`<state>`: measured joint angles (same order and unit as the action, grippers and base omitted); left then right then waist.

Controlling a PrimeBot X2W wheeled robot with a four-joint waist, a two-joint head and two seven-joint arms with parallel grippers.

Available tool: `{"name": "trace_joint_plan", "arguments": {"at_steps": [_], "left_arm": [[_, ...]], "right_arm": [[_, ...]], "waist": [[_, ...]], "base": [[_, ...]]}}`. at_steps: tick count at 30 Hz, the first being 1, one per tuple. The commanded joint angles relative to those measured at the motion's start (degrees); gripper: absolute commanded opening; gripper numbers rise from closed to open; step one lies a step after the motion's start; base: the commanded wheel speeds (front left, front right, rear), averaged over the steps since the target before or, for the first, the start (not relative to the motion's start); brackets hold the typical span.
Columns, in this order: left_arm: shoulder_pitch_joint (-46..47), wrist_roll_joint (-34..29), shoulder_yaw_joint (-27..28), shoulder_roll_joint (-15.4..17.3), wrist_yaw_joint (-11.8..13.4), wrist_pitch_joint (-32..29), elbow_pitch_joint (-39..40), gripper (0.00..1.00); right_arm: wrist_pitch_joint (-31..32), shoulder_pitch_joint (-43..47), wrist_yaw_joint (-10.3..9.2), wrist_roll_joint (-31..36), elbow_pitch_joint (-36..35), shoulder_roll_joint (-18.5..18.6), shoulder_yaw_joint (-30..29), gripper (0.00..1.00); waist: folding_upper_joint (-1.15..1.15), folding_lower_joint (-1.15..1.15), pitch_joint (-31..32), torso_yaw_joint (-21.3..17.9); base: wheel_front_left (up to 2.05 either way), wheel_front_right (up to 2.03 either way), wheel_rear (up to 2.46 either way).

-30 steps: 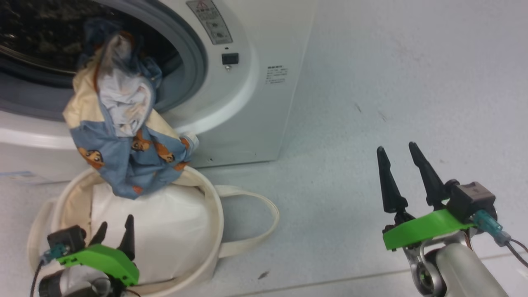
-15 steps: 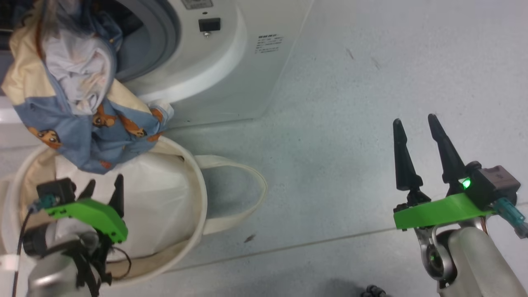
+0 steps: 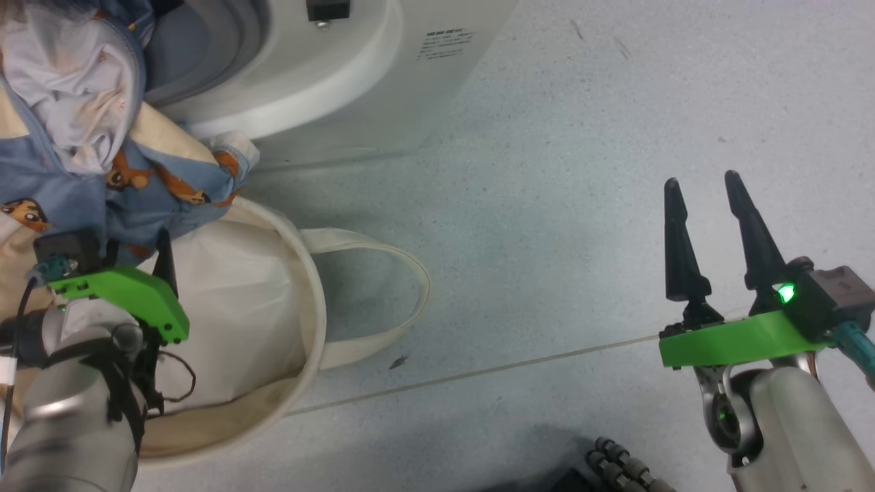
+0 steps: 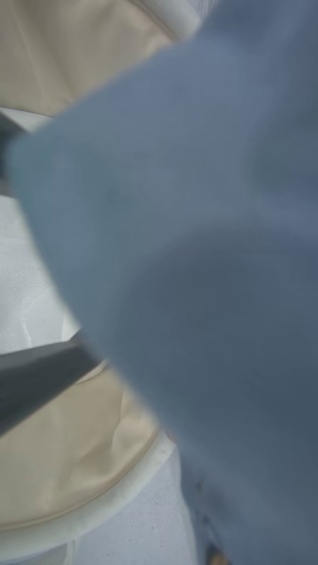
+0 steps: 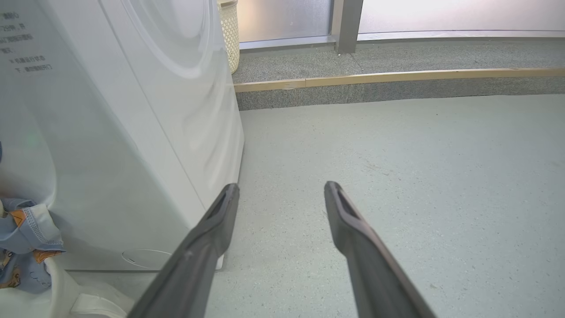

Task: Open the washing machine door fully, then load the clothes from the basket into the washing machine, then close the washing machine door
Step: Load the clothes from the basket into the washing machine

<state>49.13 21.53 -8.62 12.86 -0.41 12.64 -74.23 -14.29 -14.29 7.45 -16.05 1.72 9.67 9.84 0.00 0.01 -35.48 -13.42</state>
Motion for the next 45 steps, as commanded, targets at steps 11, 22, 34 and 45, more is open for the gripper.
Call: {"name": "trace_joint_plan", "arguments": {"at_steps": [11, 22, 34, 45], "left_arm": [[1.27, 1.21, 2.04, 2.08, -0.11, 2.27, 0.95, 0.0], [-6.04, -2.46, 5.69, 1.63, -1.27, 2.35, 17.19, 0.0], [-7.95, -8.01, 13.85, 1.49, -4.3, 2.35, 31.81, 0.0], [5.38, -12.02, 12.41, 2.66, -6.2, 2.36, 21.77, 0.0]], "right_arm": [[-0.71, 0.42, 0.03, 0.65, -1.93, 0.05, -0.01, 1.0], [-0.71, -1.17, 0.03, -1.3, 1.11, -0.74, 2.08, 1.0], [-0.71, -0.55, 0.03, -4.04, 4.72, -1.21, 4.9, 1.0], [-0.71, 0.43, 0.03, -3.8, 3.45, 0.6, 4.15, 1.0]], "waist": [[0.0, -0.01, 0.17, 1.17], [0.0, -0.01, 6.48, 4.04], [0.0, -0.01, 14.6, 3.16], [0.0, -0.01, 12.28, 0.16]], "base": [[0.0, 0.0, 0.0], [0.0, 0.0, 0.0], [0.0, 0.0, 0.0], [0.0, 0.0, 0.0]]}}
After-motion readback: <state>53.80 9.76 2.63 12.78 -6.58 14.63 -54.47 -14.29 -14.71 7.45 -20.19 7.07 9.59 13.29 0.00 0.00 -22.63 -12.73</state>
